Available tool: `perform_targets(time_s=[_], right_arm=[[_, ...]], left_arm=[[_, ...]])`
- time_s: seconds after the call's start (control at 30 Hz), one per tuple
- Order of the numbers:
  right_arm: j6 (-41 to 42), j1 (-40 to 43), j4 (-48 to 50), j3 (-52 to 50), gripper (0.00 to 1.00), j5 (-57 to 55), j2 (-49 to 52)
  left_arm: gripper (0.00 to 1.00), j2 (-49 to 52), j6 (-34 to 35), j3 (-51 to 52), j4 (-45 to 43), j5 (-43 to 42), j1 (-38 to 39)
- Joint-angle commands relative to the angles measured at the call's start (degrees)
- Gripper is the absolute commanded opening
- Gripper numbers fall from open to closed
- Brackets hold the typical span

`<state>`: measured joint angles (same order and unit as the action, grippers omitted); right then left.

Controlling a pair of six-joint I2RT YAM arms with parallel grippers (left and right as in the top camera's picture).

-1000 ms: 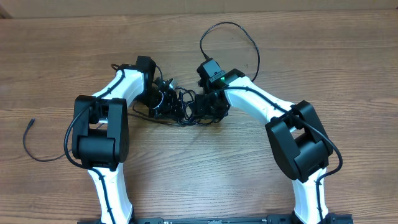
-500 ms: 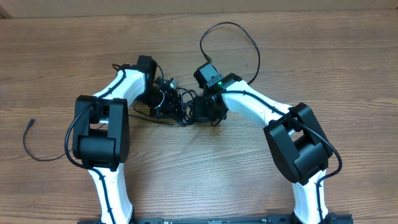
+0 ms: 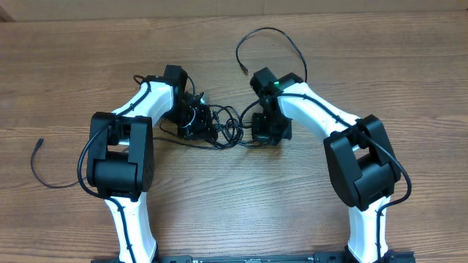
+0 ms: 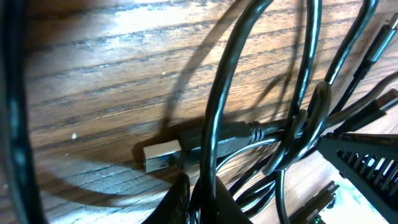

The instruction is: Untangle cables

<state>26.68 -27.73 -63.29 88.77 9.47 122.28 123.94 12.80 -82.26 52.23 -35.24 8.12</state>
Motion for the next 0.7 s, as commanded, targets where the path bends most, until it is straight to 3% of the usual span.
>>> perform_targets(time_s=[0.0, 0.07, 0.1, 0.13, 0.17, 0.23, 0.67], right_arm=[[-1.5, 0.1, -1.2, -0.2, 0.04, -3.4, -1.4], [-1.5, 0.0, -0.6, -0.2, 0.04, -2.7, -1.4], [-1.7, 0.0, 0.0, -0.2, 0.21, -1.9, -1.4], [-1.9, 0.0, 0.9, -0.2, 0.32, -0.8, -1.4], [-3.1, 0.0, 1.8, -0.2, 0.40, 0.8, -1.4], [-5.7, 0.0, 4.2, -0.2, 0.45, 3.9, -1.4], [-10.7, -0.8, 15.5, -0.4, 0.33, 6.3, -1.4]], left_arm=[[0.12, 0.9, 1.0, 0.2, -0.7, 5.8, -1.0], [0.13, 0.9, 1.0, 0.2, -0.7, 5.8, -1.0], [0.13, 0.9, 1.0, 0.2, -0.7, 5.8, -1.0], [0.13, 0.9, 1.0, 0.2, -0.7, 5.8, -1.0], [0.13, 0.9, 1.0, 0.1, -0.7, 5.8, -1.0], [0.13, 0.9, 1.0, 0.1, -0.7, 5.7, -1.0], [0.13, 0.9, 0.7, 0.2, -0.7, 5.6, -0.9]])
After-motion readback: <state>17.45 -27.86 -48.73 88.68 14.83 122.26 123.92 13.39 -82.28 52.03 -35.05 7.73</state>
